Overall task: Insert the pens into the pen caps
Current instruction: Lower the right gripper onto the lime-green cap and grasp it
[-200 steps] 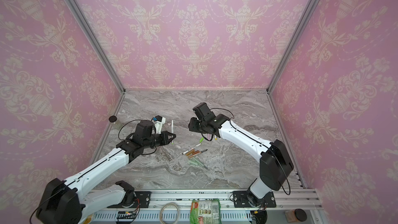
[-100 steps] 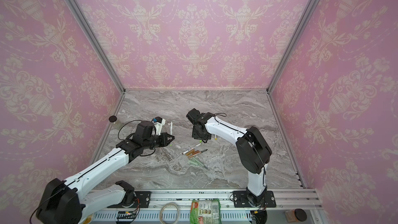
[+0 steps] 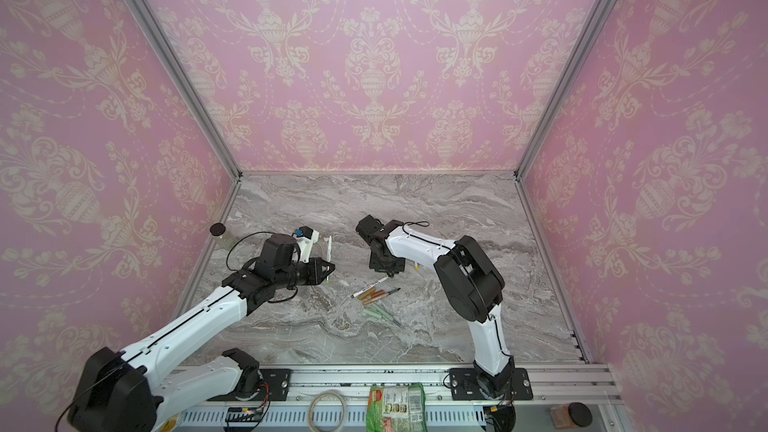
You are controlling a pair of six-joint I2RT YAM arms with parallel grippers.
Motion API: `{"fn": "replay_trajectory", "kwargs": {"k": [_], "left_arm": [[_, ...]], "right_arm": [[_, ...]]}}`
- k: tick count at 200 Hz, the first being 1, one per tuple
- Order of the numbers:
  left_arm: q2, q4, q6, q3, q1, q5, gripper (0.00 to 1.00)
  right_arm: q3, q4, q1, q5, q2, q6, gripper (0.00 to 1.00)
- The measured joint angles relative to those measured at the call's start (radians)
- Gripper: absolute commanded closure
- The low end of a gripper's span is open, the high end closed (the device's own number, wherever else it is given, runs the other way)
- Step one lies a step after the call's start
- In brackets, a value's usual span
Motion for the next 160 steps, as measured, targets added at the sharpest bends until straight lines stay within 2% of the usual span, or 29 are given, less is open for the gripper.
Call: {"fn": "replay_trajectory", "kwargs": {"k": [45,106,126,160], "left_arm": [[0.000,-0.007,0.005,0.000,0.000,-0.002,1.00],[0.000,-0.007,0.005,0.000,0.000,-0.003,1.00],[0.001,-0.007,0.005,0.000,0.000,-0.003,1.00],[0.002,-0.007,0.005,0.000,0.000,-0.003,1.00]], "right_arm": [[0.000,0.040,-0.011,0.000,0.011,0.000,0.76],[0.001,0.064,-0.016,0.001,0.042,-0.001,0.78],[0.001,0.064,-0.016,0.000,0.042,-0.002,0.82],[0.006,0.072,-0.016,0.000,0.042,-0.006,0.95]]}}
